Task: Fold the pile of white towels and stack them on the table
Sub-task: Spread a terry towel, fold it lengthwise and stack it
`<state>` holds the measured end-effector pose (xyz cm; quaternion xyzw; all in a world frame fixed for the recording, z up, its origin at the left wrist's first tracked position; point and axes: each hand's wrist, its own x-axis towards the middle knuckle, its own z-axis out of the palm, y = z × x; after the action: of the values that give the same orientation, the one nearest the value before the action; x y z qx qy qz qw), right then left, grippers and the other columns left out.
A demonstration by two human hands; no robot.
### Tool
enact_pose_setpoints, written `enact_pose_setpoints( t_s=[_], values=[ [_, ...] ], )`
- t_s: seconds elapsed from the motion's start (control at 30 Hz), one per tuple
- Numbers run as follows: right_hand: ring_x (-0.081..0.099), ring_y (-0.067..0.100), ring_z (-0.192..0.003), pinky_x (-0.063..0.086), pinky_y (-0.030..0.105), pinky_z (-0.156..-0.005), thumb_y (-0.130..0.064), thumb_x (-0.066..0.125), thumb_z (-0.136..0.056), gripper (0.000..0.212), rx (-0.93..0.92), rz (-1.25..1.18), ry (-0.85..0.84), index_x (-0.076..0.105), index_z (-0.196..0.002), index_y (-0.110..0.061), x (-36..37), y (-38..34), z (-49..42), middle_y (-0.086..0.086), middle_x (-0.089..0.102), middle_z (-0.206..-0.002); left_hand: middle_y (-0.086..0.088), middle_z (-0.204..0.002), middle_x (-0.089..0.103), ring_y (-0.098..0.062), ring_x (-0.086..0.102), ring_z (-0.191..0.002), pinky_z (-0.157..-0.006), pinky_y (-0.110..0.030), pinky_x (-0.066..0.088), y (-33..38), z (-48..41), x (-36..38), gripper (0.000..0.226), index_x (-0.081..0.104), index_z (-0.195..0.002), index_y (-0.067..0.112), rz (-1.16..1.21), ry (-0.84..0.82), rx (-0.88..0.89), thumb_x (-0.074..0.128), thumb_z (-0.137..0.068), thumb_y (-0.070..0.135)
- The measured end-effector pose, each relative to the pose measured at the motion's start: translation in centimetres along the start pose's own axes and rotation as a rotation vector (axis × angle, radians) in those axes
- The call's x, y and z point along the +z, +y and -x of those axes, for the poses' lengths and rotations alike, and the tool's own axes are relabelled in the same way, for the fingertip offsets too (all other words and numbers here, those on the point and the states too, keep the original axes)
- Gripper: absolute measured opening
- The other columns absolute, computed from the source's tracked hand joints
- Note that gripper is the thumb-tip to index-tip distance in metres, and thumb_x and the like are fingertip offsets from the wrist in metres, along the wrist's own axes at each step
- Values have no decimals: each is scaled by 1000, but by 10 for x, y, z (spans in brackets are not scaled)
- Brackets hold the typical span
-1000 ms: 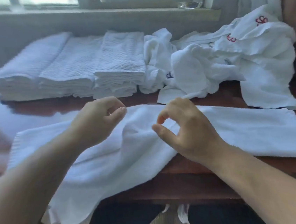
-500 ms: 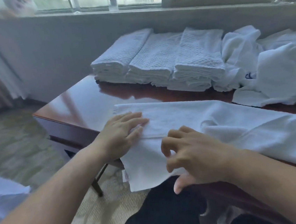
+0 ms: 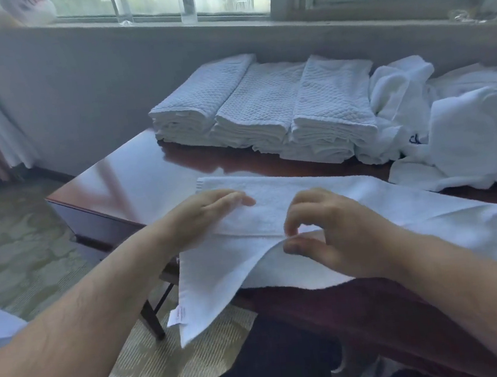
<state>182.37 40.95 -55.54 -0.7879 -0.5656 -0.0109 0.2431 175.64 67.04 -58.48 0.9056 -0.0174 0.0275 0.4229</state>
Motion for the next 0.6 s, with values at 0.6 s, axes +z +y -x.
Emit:
enact_pose_setpoints(
  t_s=[0.6],
  values=[
    [56, 4, -76, 37, 26, -61, -48, 62, -95, 21, 510, 3, 23, 56, -84, -32, -8, 84, -63, -12, 61, -84, 5, -92, 73, -9, 67, -85, -85, -38, 53, -12, 17, -18, 22, 71, -107, 20, 68, 123, -19, 75, -88, 30]
  ],
)
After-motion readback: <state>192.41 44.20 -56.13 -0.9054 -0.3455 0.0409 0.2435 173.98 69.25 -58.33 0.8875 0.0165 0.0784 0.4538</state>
